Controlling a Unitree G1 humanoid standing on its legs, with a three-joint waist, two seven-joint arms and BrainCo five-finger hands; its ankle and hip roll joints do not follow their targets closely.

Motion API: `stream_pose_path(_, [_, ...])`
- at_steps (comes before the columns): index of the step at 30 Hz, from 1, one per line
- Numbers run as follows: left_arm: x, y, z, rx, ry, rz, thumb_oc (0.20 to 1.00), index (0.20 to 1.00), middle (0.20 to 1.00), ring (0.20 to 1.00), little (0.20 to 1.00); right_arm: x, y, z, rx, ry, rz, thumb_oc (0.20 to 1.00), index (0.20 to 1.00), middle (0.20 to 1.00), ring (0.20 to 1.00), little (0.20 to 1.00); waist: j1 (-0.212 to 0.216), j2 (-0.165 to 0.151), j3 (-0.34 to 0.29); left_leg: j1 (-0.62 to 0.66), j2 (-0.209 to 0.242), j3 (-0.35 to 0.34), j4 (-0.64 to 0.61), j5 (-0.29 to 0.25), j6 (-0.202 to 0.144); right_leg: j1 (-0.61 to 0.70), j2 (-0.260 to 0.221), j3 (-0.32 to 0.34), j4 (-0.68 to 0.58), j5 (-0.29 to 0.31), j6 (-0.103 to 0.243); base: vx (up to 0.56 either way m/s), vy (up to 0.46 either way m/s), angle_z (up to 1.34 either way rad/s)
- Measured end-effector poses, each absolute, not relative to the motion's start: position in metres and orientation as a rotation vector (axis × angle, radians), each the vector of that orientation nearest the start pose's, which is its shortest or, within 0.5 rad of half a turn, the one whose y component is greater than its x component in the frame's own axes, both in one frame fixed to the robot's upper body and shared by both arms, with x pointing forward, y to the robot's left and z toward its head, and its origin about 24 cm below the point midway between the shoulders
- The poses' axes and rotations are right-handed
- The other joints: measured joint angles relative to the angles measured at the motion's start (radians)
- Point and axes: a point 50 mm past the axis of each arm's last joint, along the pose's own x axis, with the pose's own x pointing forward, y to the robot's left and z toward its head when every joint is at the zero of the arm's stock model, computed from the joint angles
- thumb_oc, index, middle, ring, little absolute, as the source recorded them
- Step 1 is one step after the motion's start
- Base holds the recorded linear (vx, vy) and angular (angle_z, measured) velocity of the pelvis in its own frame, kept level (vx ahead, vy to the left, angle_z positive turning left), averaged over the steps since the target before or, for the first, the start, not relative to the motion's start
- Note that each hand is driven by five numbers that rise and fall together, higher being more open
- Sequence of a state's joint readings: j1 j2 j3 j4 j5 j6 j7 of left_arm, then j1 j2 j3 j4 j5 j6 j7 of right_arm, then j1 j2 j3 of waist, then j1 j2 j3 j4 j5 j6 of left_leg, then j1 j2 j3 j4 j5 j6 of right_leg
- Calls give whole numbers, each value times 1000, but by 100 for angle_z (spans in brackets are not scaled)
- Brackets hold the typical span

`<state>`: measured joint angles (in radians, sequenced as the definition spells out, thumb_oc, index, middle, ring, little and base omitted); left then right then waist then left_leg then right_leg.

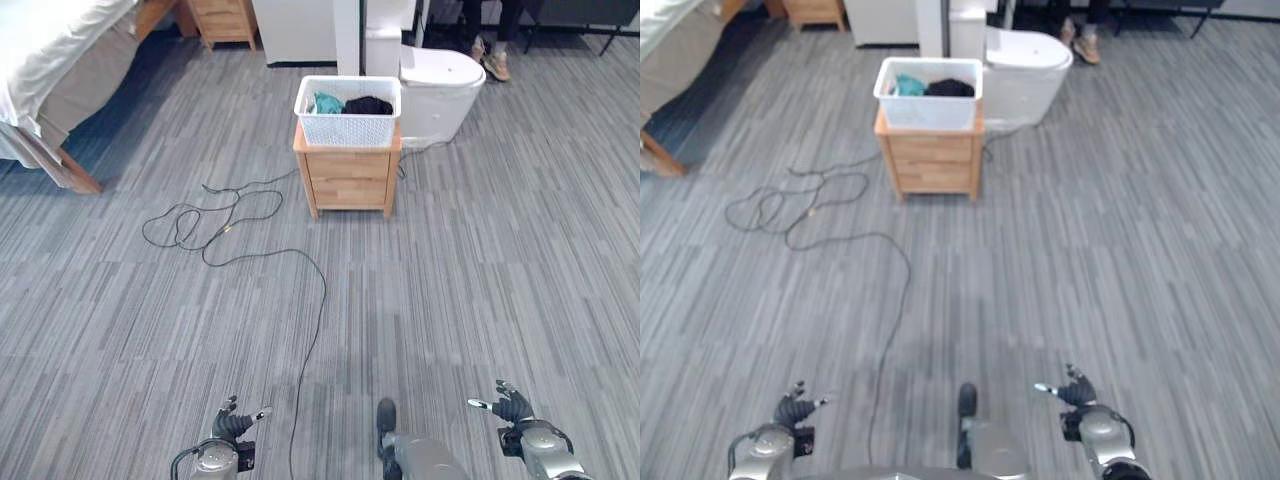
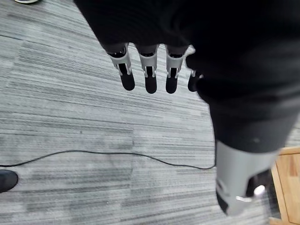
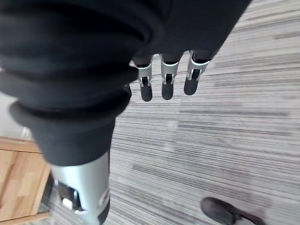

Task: Grab the laundry basket,head to the washer,open it,put in the laundry and shut it.

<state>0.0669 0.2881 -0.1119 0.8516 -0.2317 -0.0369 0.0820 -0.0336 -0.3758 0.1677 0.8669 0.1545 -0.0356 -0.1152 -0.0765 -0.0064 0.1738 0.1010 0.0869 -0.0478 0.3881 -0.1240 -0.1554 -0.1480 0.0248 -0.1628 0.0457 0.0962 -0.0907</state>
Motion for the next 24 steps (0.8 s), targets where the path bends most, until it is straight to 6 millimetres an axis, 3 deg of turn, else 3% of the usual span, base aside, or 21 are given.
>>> stream_pose_path(1, [144,241,-125,137,873,203,1000,1000,1000,1000,1000,182,-262,-102,-330,771,-174,1000,1000,1000,1000,1000,-8,-9,-1,-50,0,7,52,-1,1,14,-3,6,-16,-32,-29,237,-108,29])
stream_pose_path(2, [163,236,-119,155,829,163,1000,1000,1000,1000,1000,183,-264,-103,-337,785,-189,1000,1000,1000,1000,1000,7,-44,7,-156,-13,77,113,-43,52,69,-7,8,-85,-29,-39,236,-87,40])
stream_pose_path(4, [168,239,-115,168,812,154,1000,1000,1000,1000,1000,186,-259,-102,-329,775,-179,1000,1000,1000,1000,1000,7,-83,14,-239,-76,87,-64,-61,76,136,-23,5,-124,-20,-29,209,-39,-6])
stream_pose_path(6, [163,243,-116,176,820,157,1000,1000,1000,1000,1000,191,-259,-100,-337,756,-176,1000,1000,1000,1000,1000,8,-73,17,-330,-93,84,-158,-11,91,170,-16,10,-126,-53,-1,356,-28,-24])
stream_pose_path(8, [166,245,-114,187,812,158,1000,1000,1000,1000,1000,185,-262,-104,-347,788,-183,1000,1000,1000,1000,1000,9,-63,23,-381,-98,88,-302,90,76,193,-9,9,-131,-92,16,221,5,-4])
stream_pose_path(9, [168,246,-114,186,810,161,1000,1000,1000,1000,1000,182,-263,-106,-351,810,-188,1000,1000,1000,1000,1000,12,-47,37,-403,-91,92,-355,142,84,211,9,9,-127,-95,6,397,43,-42])
stream_pose_path(10, [162,248,-115,187,824,168,1000,1000,1000,1000,1000,177,-261,-110,-356,829,-180,1000,1000,1000,1000,1000,39,-34,41,-443,-75,93,-380,194,93,256,16,36,-127,-124,17,534,74,-55])
stream_pose_path(15, [145,254,-123,188,879,203,1000,1000,1000,1000,1000,163,-263,-116,-365,873,-185,1000,1000,1000,1000,1000,74,-20,34,-417,-65,116,-435,213,109,387,11,105,-126,-232,52,456,147,-42])
stream_pose_path(16, [131,260,-126,194,917,222,1000,1000,1000,1000,1000,156,-261,-119,-361,887,-185,1000,1000,1000,1000,1000,80,-41,20,-383,-69,132,-414,258,141,428,-12,153,-102,-275,92,553,269,-68])
stream_pose_path(17, [130,262,-126,193,919,231,1000,1000,1000,1000,1000,155,-259,-121,-356,890,-181,1000,1000,1000,1000,1000,80,-56,11,-382,-78,149,-393,259,145,412,-31,161,-57,-292,104,369,207,-62])
stream_pose_path(19, [128,267,-125,209,921,236,1000,1000,1000,1000,1000,151,-252,-124,-355,896,-161,1000,1000,1000,1000,1000,85,-76,-11,-354,-97,174,-369,295,194,371,-78,184,73,-322,134,271,146,-47])
stream_pose_path(21, [133,277,-120,237,906,245,1000,1000,1000,1000,1000,155,-240,-125,-339,887,-130,1000,1000,1000,1000,1000,81,-112,-34,-339,-130,211,-351,256,226,291,-126,200,245,-346,165,224,119,-47])
stream_pose_path(23, [156,277,-110,250,846,235,1000,1000,1000,1000,1000,161,-234,-122,-328,857,-104,1000,1000,1000,1000,1000,75,-109,-31,-306,-152,204,-359,210,272,204,-126,208,393,-343,200,376,181,-17])
stream_pose_path(24, [161,279,-108,257,832,237,1000,1000,1000,1000,1000,166,-230,-119,-321,834,-93,1000,1000,1000,1000,1000,72,-107,-32,-296,-156,210,-366,223,268,142,-129,206,502,-343,207,307,131,-8])
